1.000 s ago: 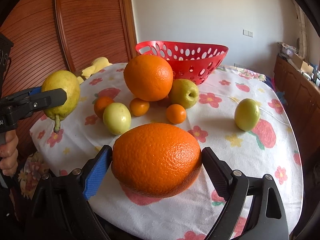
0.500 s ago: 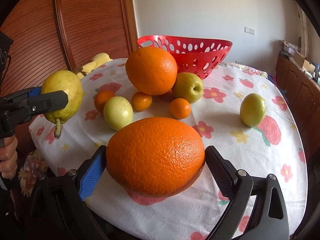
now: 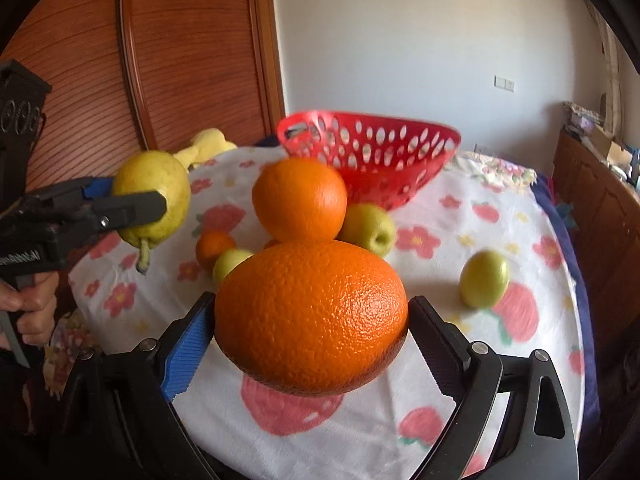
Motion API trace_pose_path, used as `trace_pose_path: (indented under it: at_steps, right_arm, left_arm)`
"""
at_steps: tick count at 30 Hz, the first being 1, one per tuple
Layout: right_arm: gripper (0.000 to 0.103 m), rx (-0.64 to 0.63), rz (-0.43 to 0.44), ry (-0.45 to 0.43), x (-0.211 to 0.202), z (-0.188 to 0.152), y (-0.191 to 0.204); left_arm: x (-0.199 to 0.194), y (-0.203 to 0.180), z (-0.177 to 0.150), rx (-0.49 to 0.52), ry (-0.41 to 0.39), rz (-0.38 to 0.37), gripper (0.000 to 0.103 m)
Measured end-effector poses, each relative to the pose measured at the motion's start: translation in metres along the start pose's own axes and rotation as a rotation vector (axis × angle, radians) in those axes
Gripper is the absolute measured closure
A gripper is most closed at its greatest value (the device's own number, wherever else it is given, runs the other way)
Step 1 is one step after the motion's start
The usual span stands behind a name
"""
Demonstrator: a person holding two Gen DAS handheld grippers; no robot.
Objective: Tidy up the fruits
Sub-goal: 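Lift the pear with the left tool while the right tool lifts the orange toward the basket, then lower the orange into the red basket and open the right tool while the left tool releases the pear there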
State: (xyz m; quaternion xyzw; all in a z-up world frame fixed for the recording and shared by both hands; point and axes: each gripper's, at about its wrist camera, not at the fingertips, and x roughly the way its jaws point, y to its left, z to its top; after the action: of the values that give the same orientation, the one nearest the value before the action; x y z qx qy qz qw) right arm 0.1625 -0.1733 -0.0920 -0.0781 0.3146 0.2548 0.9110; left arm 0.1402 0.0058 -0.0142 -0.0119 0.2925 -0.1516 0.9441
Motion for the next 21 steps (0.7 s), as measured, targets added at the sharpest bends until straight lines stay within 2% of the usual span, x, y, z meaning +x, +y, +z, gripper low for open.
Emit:
trace_pose_path:
  at_steps: [9,21]
  right_arm:
    - [0.007,-0.054,-0.031,-0.075,-0.002,0.066,-0.024]
    - [0.007,-0.051,-0.008,-0.06,0.046,0.113,-0.061]
  left_arm:
    - [0.02,0.003,0.043,0.04,-0.023,0.007,0.038]
    - [0.079,0.014,0.088,0.064,0.012,0.003,0.037]
